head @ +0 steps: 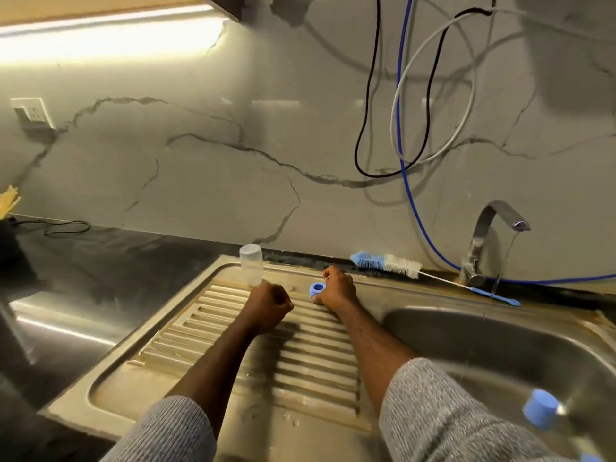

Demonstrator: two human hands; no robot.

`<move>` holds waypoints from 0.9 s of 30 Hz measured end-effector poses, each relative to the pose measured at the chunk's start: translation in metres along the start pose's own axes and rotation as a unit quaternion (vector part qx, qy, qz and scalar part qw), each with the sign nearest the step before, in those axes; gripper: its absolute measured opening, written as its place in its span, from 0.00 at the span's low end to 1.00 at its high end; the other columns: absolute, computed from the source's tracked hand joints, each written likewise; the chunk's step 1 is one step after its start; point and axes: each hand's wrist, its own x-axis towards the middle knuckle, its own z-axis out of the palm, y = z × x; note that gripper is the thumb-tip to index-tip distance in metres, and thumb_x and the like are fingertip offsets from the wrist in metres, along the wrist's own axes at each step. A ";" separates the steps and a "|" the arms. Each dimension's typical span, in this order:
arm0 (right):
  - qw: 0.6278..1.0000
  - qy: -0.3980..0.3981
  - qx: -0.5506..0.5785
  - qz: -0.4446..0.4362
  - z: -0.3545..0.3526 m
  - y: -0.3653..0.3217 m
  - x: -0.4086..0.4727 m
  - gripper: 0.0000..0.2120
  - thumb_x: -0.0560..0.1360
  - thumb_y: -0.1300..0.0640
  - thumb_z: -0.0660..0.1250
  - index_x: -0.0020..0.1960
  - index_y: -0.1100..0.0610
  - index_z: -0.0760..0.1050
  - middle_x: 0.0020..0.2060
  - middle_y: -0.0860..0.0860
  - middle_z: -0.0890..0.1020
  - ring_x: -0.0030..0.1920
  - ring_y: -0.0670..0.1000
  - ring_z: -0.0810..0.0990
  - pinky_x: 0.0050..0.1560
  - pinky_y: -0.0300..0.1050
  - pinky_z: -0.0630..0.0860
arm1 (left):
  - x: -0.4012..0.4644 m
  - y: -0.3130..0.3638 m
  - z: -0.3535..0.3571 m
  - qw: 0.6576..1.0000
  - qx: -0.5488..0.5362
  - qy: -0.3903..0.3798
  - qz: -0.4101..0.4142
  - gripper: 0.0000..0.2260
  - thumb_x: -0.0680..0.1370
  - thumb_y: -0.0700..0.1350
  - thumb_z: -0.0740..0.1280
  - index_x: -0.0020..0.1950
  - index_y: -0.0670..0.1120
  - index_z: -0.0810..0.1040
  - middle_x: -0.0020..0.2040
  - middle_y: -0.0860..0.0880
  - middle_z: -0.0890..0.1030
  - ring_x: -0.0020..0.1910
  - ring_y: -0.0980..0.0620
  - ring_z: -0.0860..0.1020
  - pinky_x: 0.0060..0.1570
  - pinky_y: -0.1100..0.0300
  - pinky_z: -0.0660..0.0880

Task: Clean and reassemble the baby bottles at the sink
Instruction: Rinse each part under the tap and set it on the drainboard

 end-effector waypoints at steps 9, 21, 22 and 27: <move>0.998 0.021 -0.009 -0.053 -0.069 0.080 -0.048 0.14 0.69 0.65 0.74 0.40 0.46 0.77 0.40 0.43 0.80 0.43 0.44 0.79 0.39 0.36 0.73 | -0.005 0.075 0.073 0.988 -0.154 -0.017 0.026 0.07 0.77 0.39 0.71 0.39 0.41 0.82 0.33 0.45 0.83 0.26 0.56 0.77 0.31 0.64 0.74; 0.981 0.063 -0.027 0.179 -0.216 0.305 -0.134 0.11 0.70 0.70 0.73 0.41 0.55 0.81 0.40 0.55 0.84 0.46 0.54 0.83 0.54 0.51 0.81 | -0.030 0.200 0.239 0.968 -0.153 -0.175 0.096 0.07 0.77 0.40 0.73 0.41 0.38 0.84 0.33 0.48 0.83 0.33 0.50 0.82 0.38 0.60 0.80; 0.976 0.060 -0.028 0.207 -0.218 0.315 -0.135 0.08 0.71 0.70 0.73 0.43 0.57 0.82 0.43 0.58 0.85 0.47 0.57 0.84 0.53 0.53 0.81 | -0.028 0.200 0.244 0.969 -0.150 -0.175 0.091 0.07 0.77 0.40 0.73 0.41 0.38 0.84 0.32 0.50 0.82 0.32 0.51 0.82 0.37 0.62 0.79; 0.965 0.045 -0.108 0.235 -0.207 0.331 -0.126 0.13 0.71 0.65 0.72 0.55 0.56 0.83 0.54 0.57 0.84 0.56 0.57 0.82 0.55 0.49 0.80 | -0.018 0.188 0.265 0.969 -0.143 -0.188 0.066 0.07 0.77 0.39 0.72 0.39 0.42 0.83 0.37 0.47 0.84 0.35 0.48 0.83 0.38 0.59 0.81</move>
